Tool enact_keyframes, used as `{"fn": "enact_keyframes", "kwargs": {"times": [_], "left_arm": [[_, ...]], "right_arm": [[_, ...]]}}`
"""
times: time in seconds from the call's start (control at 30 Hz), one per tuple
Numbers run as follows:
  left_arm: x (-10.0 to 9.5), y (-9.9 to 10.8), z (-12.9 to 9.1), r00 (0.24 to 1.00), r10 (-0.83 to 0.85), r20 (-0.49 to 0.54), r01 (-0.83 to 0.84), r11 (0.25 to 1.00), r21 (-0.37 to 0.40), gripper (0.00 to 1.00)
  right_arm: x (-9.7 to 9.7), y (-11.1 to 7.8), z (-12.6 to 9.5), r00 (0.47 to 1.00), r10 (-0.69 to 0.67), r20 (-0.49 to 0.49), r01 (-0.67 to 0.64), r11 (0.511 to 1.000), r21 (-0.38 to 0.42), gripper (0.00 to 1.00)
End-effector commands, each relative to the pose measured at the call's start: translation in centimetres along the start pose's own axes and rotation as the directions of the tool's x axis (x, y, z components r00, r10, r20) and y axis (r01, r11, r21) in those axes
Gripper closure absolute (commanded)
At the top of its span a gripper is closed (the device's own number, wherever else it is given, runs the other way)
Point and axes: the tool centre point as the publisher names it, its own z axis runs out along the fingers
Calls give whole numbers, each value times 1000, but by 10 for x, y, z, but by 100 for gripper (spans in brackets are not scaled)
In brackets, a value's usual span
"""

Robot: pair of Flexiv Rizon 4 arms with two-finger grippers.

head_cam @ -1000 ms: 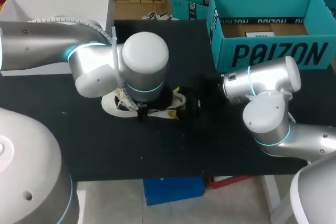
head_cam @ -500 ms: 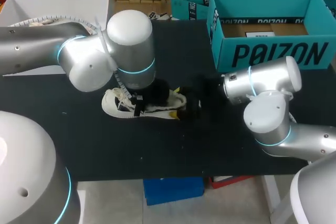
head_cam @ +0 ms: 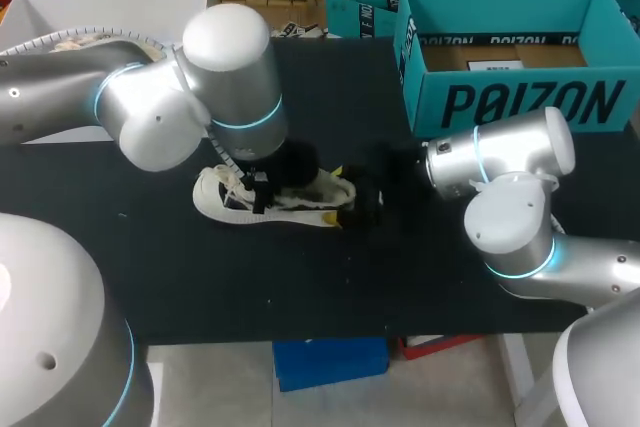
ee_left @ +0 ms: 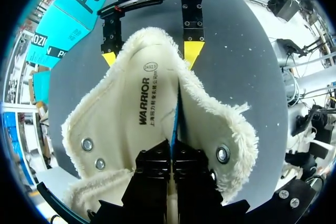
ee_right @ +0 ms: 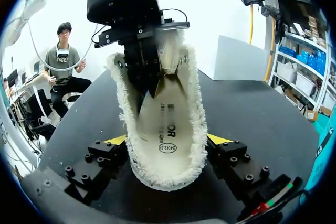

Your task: Take the shoe out of the shoebox, open the shoe tongue, remove and reinsert the insole, then place the shoe into the shoebox

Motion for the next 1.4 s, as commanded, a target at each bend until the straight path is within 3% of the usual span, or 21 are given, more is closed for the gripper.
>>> {"fn": "enact_keyframes", "kwargs": {"times": [0.03, 0.63, 1.4], "left_arm": [[2, 6, -8, 1000, -2, 5, 2, 1000, 13, 100], [-3, 1, -5, 1000, -12, -24, 14, 998, 69, 100], [-10, 0, -23, 1000, -7, -29, 12, 987, 159, 100]], "right_arm": [[-3, -3, 4, 1000, 2, 3, -2, 1000, 2, 100], [-3, -3, 4, 1000, 2, 3, -2, 1000, 2, 100], [-3, -3, 4, 1000, 2, 3, -2, 1000, 2, 100]]}}
